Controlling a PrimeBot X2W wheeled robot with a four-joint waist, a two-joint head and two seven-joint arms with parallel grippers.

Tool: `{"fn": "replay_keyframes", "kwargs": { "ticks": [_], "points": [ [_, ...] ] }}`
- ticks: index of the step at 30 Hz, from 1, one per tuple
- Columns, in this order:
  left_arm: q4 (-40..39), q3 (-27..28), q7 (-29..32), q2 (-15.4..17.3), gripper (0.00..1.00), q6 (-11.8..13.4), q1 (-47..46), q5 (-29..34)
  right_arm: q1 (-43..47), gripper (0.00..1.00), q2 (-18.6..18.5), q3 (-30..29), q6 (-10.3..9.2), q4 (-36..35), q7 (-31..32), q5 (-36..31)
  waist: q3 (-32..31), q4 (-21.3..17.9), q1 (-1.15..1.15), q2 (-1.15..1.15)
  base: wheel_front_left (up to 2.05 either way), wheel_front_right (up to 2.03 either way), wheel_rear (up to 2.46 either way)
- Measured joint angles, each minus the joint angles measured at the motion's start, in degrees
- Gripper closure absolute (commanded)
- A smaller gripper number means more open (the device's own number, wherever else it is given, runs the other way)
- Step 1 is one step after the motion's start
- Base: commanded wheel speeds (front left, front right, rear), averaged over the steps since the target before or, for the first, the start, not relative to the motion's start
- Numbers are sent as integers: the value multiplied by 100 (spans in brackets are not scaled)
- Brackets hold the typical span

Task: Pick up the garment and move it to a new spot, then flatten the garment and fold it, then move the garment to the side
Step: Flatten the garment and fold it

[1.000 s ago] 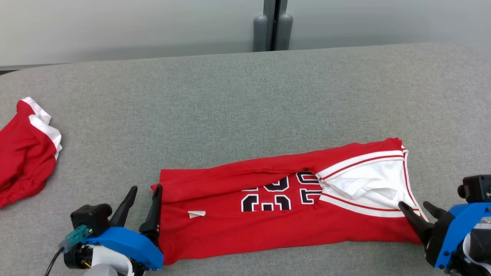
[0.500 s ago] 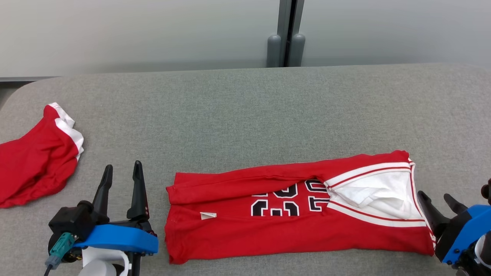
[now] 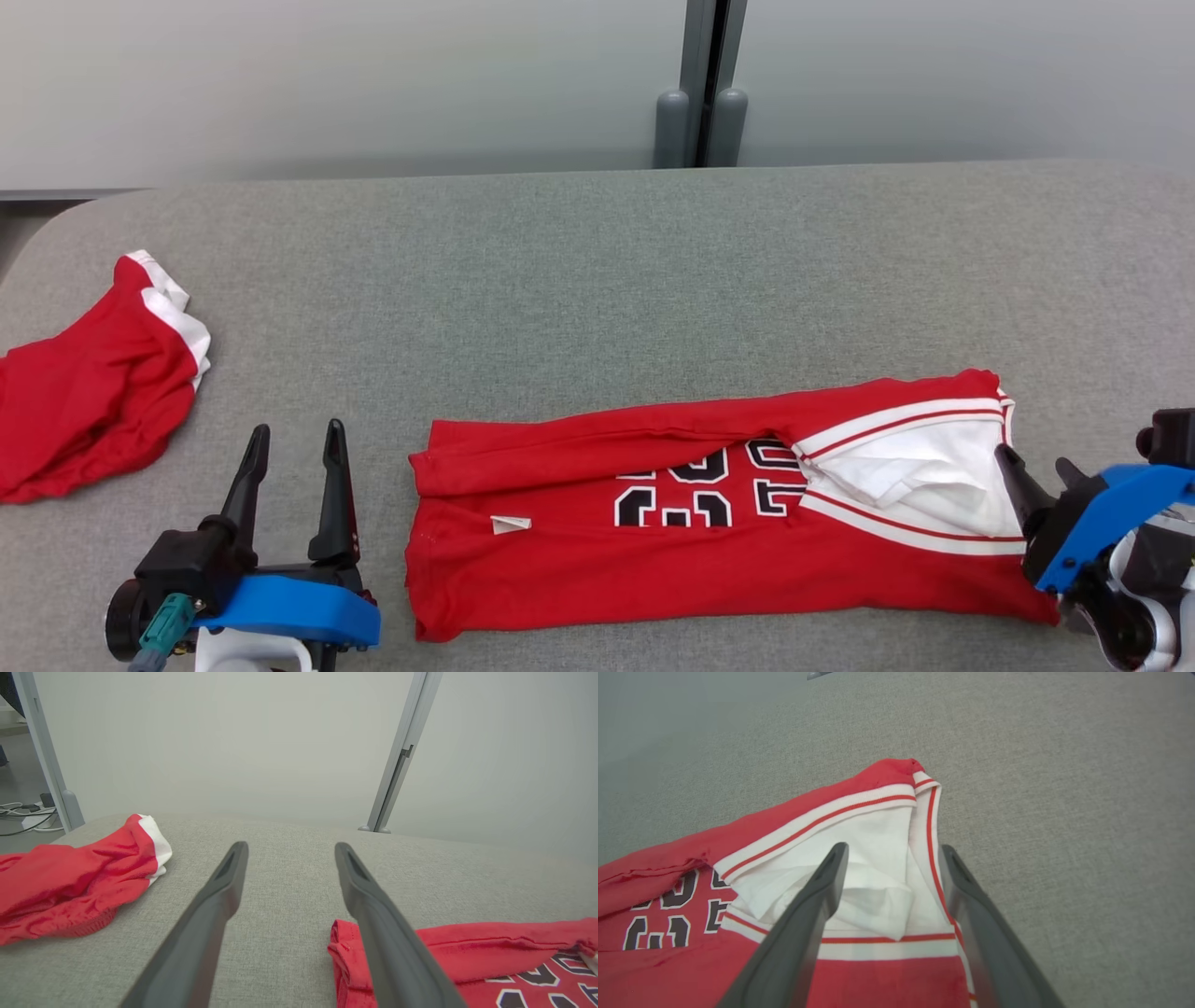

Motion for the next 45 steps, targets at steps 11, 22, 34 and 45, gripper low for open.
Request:
{"fn": "replay_keyframes", "kwargs": {
  "ticks": [11,22,34,45],
  "points": [
    [174,196,0,-176,0,-246,-64,213,-726,0,-15,-314,0,1528,-111,-472,202,179,1,0,0,0,0],
    [238,330,0,-338,0,-396,-154,325,-1125,0,-102,-523,0,2288,-234,-948,361,339,0,1,0,0,0],
    [265,517,0,-383,0,-481,-176,470,-1291,100,-142,-193,-4,2601,-270,-700,347,337,0,1,0,0,0],
    [320,606,0,-366,0,-504,-161,559,-996,100,-960,-175,1,1741,-221,-441,113,178,0,2,0,0,0]
  ]
}}
